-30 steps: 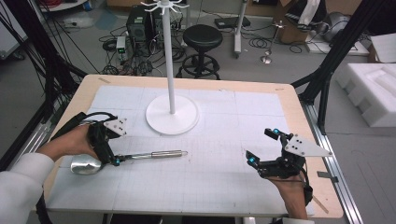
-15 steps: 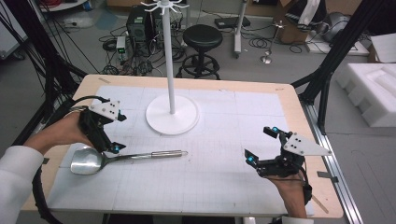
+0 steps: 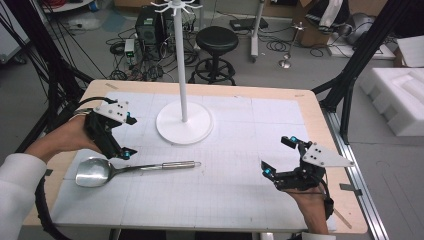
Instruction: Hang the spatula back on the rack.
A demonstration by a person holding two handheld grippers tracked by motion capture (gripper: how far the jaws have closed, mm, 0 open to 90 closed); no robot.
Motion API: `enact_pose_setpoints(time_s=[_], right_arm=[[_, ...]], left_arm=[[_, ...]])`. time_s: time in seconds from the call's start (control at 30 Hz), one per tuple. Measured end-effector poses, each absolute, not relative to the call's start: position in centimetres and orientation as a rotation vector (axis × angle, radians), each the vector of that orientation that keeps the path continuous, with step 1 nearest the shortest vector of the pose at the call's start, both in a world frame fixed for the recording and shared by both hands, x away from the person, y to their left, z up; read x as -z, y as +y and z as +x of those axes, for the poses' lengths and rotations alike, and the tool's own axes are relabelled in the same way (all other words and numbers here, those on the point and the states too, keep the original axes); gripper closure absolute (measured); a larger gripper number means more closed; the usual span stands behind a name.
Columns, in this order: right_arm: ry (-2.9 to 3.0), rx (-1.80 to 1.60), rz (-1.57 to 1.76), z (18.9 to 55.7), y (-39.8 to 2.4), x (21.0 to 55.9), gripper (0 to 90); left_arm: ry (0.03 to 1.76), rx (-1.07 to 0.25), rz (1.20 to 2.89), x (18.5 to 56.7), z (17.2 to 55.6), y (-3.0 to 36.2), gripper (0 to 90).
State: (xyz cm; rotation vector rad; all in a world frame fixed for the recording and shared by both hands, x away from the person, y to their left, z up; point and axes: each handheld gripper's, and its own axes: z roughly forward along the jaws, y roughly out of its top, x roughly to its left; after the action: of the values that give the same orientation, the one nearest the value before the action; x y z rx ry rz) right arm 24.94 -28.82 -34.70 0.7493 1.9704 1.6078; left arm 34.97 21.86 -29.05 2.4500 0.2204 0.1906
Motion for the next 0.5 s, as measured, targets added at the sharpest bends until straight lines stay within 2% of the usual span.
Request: enact_pose_setpoints(time_s=[0.5], right_arm=[[1.967,-1.617,0.749,24.9,-29.0,34.7,0.4]], left_arm=[[0.157,-0.132,2.562,28.7,35.4,15.9,1.7]])
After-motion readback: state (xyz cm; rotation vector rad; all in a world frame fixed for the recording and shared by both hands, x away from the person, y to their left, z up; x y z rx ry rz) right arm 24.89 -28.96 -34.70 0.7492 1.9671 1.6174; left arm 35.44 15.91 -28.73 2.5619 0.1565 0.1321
